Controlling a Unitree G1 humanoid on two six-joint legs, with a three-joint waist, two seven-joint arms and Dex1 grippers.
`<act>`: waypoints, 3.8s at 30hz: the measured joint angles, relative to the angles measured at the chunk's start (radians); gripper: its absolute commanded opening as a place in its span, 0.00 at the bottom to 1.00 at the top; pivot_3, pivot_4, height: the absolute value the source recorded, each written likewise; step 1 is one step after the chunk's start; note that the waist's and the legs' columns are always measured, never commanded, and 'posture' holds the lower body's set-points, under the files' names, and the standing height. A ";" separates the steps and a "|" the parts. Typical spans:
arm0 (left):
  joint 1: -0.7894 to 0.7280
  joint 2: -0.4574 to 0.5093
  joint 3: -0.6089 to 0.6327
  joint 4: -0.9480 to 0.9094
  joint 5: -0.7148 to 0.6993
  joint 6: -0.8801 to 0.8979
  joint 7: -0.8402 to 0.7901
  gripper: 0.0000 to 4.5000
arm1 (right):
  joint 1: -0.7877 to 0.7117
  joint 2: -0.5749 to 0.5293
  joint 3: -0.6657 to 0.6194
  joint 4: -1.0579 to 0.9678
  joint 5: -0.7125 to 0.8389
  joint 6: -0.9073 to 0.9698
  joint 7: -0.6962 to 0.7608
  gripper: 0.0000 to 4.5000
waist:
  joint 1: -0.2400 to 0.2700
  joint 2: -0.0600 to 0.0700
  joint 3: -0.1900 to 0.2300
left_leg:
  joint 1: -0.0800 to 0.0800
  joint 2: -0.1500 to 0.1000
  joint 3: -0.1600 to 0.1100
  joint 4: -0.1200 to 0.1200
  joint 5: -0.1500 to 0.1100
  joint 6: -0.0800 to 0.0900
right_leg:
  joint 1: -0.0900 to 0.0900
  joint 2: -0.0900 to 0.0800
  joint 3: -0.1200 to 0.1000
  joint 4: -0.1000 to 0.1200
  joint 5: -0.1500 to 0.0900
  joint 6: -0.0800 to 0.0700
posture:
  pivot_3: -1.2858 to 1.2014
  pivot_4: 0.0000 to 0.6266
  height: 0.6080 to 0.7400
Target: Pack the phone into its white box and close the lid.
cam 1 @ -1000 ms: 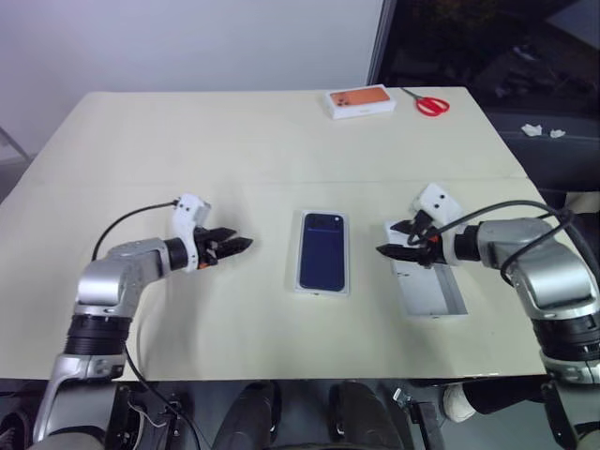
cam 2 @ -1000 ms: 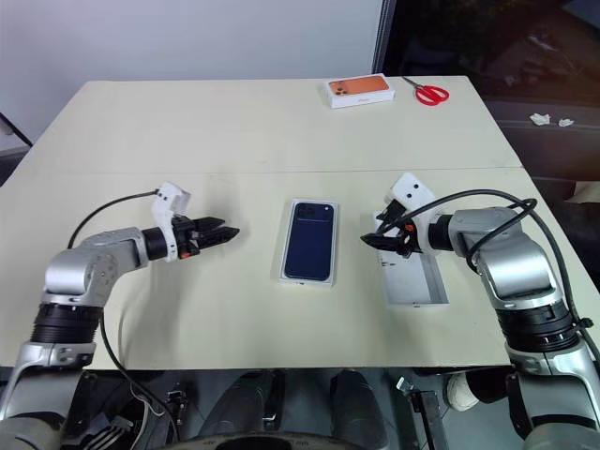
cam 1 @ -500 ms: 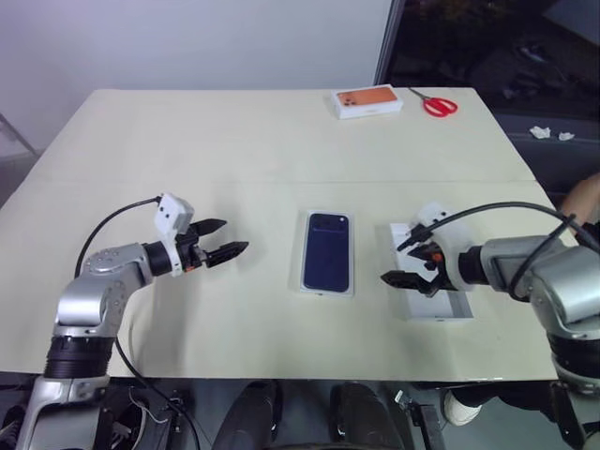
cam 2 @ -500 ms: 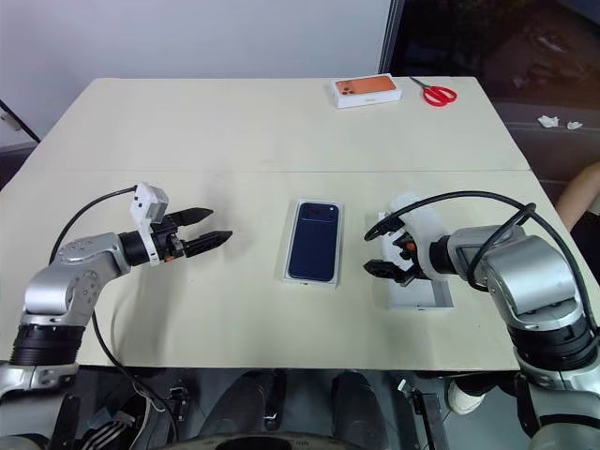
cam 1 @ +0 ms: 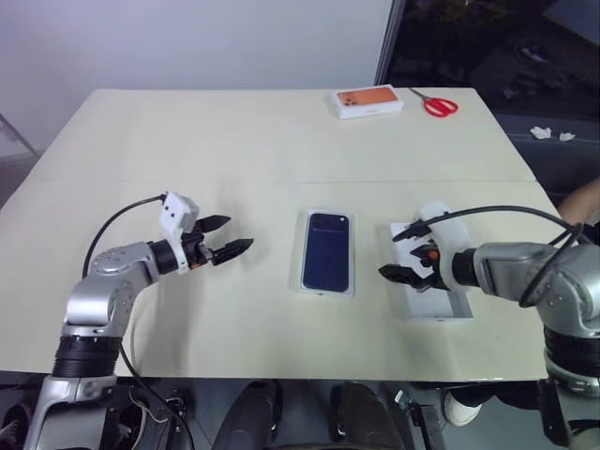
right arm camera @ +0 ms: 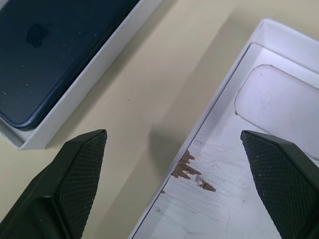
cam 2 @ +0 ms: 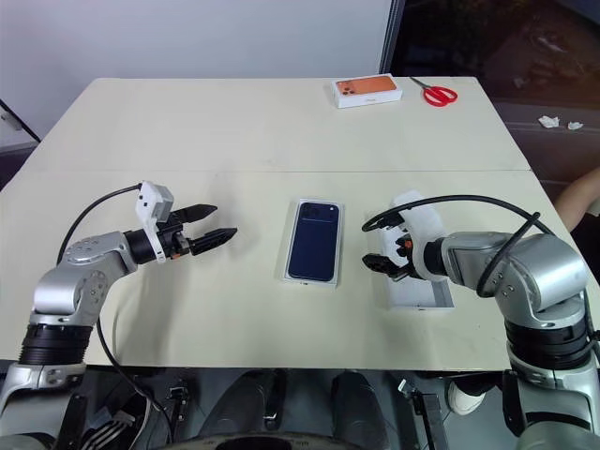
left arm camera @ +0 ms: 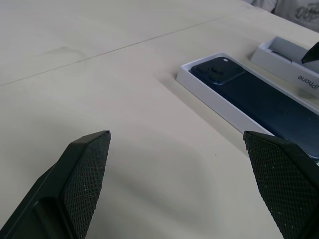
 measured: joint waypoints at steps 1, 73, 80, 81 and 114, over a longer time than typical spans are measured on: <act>0.000 -0.002 0.000 0.000 0.001 -0.001 0.003 0.99 | 0.001 -0.011 0.000 0.001 0.031 0.000 -0.040 1.00 | 0.000 0.000 0.000 | 0.000 0.000 0.000 0.000 0.000 0.000 | 0.000 0.000 0.000 0.000 0.000 0.000 | 0.52 0.24 1.00; 0.032 -0.012 0.193 -0.105 -0.134 -0.020 0.106 1.00 | -0.173 0.561 0.140 0.469 1.161 -0.701 -0.691 0.01 | -0.027 -0.001 0.002 | 0.000 0.003 0.003 0.000 0.000 0.002 | -0.001 0.004 0.001 0.002 0.000 0.000 | 0.52 0.24 1.00; 0.077 -0.011 0.190 -0.140 -0.151 -0.002 0.116 1.00 | -0.131 0.630 0.158 0.487 1.098 -0.695 -0.607 0.01 | -0.030 -0.001 0.002 | 0.000 0.003 0.003 0.000 0.000 0.002 | -0.002 0.004 0.001 0.002 0.000 0.000 | 0.52 0.24 1.00; 0.082 -0.014 0.187 -0.149 -0.151 -0.001 0.118 1.00 | -0.118 0.639 0.163 0.499 1.077 -0.689 -0.582 0.01 | -0.030 -0.001 0.002 | 0.001 0.003 0.003 0.000 0.000 0.002 | -0.001 0.004 0.001 0.002 0.000 0.000 | 0.52 0.24 1.00; 0.065 -0.196 -0.053 -0.086 -0.083 -0.006 0.138 0.01 | -0.136 0.362 -0.002 0.541 0.637 -0.502 -0.024 1.00 | -0.024 0.000 0.003 | 0.000 0.002 0.004 0.000 0.000 0.002 | -0.001 0.003 0.002 0.002 0.000 0.000 | 0.52 0.24 1.00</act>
